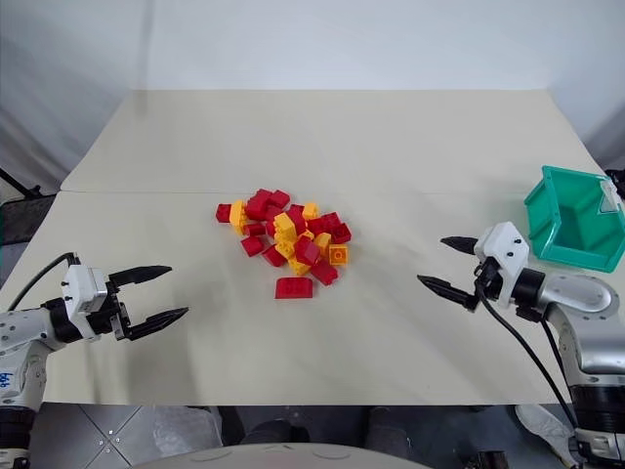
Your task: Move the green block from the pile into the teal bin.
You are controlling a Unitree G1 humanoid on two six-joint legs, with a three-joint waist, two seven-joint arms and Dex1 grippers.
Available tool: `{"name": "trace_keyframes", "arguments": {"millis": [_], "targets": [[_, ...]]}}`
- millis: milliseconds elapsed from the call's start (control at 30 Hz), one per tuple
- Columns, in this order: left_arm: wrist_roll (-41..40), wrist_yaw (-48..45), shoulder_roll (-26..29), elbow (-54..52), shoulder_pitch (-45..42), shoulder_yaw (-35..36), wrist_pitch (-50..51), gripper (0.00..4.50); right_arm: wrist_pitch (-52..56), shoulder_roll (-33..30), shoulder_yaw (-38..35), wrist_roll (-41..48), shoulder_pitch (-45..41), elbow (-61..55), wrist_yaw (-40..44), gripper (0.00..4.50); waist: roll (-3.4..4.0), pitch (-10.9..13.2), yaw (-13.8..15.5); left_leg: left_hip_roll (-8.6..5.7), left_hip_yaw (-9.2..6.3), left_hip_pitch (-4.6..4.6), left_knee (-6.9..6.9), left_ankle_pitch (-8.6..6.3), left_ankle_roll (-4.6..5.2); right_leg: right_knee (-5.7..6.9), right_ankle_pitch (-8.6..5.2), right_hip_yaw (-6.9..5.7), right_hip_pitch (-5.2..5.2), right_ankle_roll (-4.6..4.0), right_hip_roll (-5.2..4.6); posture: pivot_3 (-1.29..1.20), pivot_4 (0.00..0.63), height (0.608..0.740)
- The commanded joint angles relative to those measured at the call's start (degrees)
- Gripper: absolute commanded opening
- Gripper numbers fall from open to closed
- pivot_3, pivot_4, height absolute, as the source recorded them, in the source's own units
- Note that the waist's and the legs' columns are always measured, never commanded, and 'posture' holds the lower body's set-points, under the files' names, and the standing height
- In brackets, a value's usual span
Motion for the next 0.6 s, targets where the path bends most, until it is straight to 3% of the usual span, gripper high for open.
{"name": "trace_keyframes", "arguments": {"millis": [33, 167, 200, 533, 600], "targets": [[-0.4, -1.0, 0.7, 0.1, -0.6, 0.0, 0.4, 4.47, -0.5, -0.4, -1.8, 0.7, -0.6, -1.2, -0.6, 4.5, 0.0, 0.0, 0.0, 0.0, 0.0, 0.0, 0.0, 0.0, 0.0, 0.01, 0.0, 0.0, 0.0, 0.0, 0.0, 0.0, 0.15, 0.74], [1.9, 6.2, -0.2, -0.5, -1.4, 1.4, 1.5, 4.47, -0.1, -0.2, -1.5, 0.8, -0.9, -1.1, -1.2, 4.5, 0.0, 0.0, 0.0, 0.0, 0.0, 0.0, 0.0, 0.0, 0.0, 0.01, 0.0, 0.01, 0.0, 0.0, 0.0, 0.0, 0.15, 0.74], [-0.1, 8.0, -0.3, -0.8, -1.8, 2.1, 6.0, 4.47, 0.0, -0.1, -1.2, 0.2, -1.0, -1.1, -1.9, 4.5, 0.0, 0.0, 0.0, 0.0, 0.0, 0.0, 0.01, 0.0, 0.0, 0.02, 0.0, 0.0, 0.0, 0.0, 0.0, 0.0, 0.15, 0.74], [2.0, 7.5, 2.0, -2.2, -3.8, -1.0, 10.7, 4.47, 4.7, 0.8, 0.3, 1.5, -4.0, -1.9, -3.1, 4.5, -0.01, 0.0, 0.0, 0.0, 0.01, 0.0, 0.05, 0.0, 0.0, 0.06, 0.0, 0.01, 0.0, 0.01, 0.01, 0.0, 0.15, 0.74], [0.5, 6.7, 1.4, -4.6, -3.6, -0.8, 11.4, 4.09, 5.5, 1.1, 0.0, 3.1, -4.3, -2.9, -2.3, 4.5, -0.01, 0.0, 0.0, 0.0, 0.01, -0.01, 0.08, 0.0, 0.0, 0.06, 0.0, 0.01, 0.0, 0.01, 0.01, 0.0, 0.15, 0.74]]}}
